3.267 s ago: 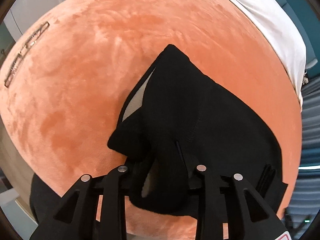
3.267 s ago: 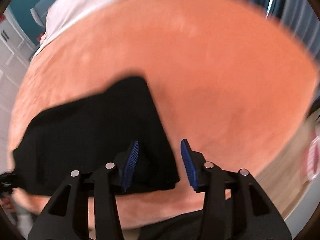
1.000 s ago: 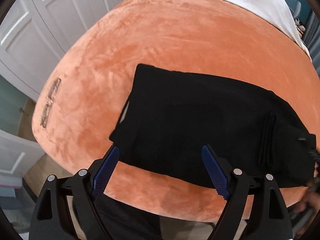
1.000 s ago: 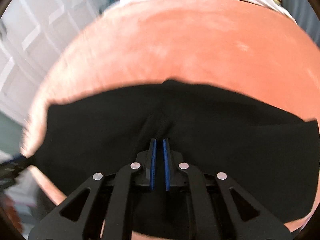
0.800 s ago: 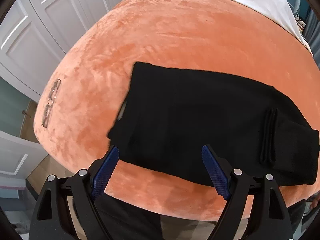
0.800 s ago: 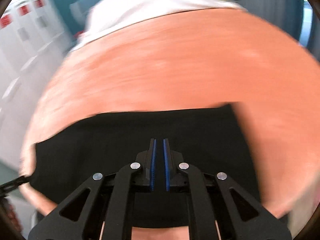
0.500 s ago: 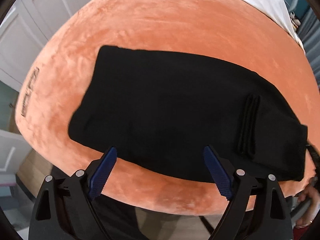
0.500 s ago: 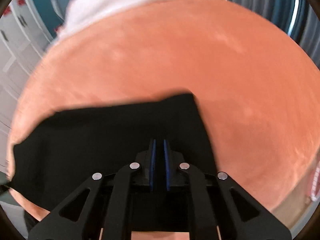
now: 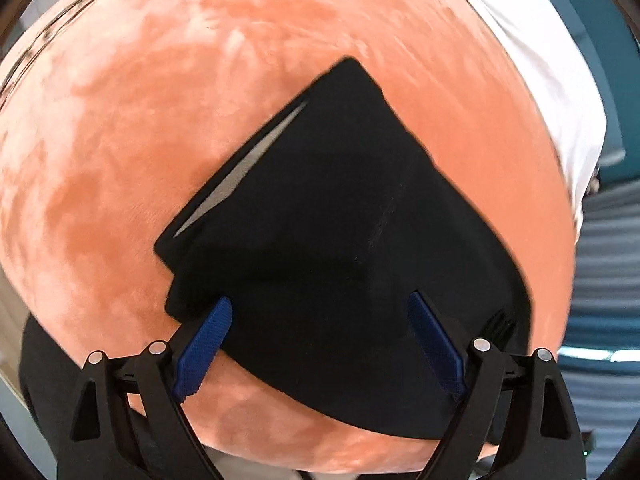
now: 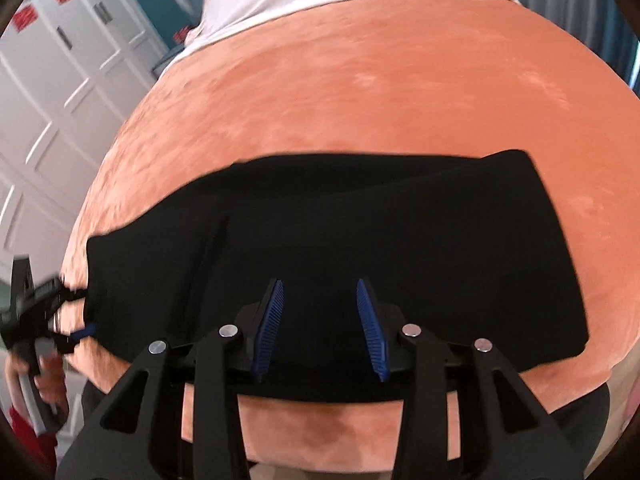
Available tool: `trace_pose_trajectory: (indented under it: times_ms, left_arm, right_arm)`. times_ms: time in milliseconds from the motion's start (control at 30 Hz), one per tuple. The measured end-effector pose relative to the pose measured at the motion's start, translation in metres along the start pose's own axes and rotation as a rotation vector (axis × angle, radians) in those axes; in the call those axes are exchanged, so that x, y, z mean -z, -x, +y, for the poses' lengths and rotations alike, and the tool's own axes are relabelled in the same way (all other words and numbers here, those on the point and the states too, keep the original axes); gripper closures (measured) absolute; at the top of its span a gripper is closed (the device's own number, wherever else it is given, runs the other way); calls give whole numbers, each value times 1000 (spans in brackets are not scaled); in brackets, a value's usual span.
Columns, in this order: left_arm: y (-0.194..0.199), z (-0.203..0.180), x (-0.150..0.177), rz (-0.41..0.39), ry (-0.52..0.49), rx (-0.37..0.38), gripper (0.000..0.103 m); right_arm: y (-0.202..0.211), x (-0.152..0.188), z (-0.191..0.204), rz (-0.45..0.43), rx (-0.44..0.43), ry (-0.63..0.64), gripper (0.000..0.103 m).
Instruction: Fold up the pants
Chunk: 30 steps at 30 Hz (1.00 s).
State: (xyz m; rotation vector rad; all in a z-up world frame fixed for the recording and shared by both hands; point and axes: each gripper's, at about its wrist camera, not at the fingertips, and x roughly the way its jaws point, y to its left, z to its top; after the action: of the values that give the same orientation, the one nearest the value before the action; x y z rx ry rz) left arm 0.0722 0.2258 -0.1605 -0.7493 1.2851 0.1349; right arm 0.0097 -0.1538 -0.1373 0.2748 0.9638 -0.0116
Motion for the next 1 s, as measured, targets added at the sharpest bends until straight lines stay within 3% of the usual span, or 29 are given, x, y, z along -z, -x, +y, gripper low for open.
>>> trace_pose_trajectory:
  times_ms: [67,133,200,267,367,400,433,500,567,700,833,933,967,1000]
  left_arm:
    - [21,1,5,-64,29,41,16]
    - [30,1,5,-113,-2,-25,16]
    - [17,5,-1,-88,-49,-109,16]
    - [-5,12,-4,-22,-50,-136,16]
    - [-16,13,-3,-60,-42,-158,13]
    - [-15,6,-4,-76,-56,-170,16]
    - [-14,-2,-3,-101,-86,-196,25]
    - [-10,-15,2,-128,-145,-211,81]
    - [7,-32,0,-131,-175,-156,83]
    - [54,-103,28,-198,-359,-67,84]
    - [82,-206,97,-212,-646,59,83]
    - [46,-256,150,-95,-784,99,68]
    - [21,-266,165,-44,-822,60,59]
    - [1,-270,175,-10,-839,13,59]
  right_arm:
    - [-6,1,7,8,-15,4,65]
    - [-1,-12,0,3,-25,5,65]
    - [4,-16,-6,4,-35,4,65]
    - [17,-16,-22,10,-43,-5,65]
    - [21,-13,-27,24,-68,-51,65]
    - [24,-12,-29,22,-72,-62,65]
    - [28,-12,-31,18,-69,-65,65]
    - [35,-10,-34,4,-59,-61,64]
    - [40,-10,-37,-8,-51,-63,62]
    - [49,-14,-52,-38,-53,-96,61]
    - [54,-16,-71,-62,-70,-145,62]
    - [56,-16,-86,-63,-79,-183,61]
    - [55,-15,-93,-60,-83,-196,58]
    - [55,-14,-96,-57,-81,-203,56]
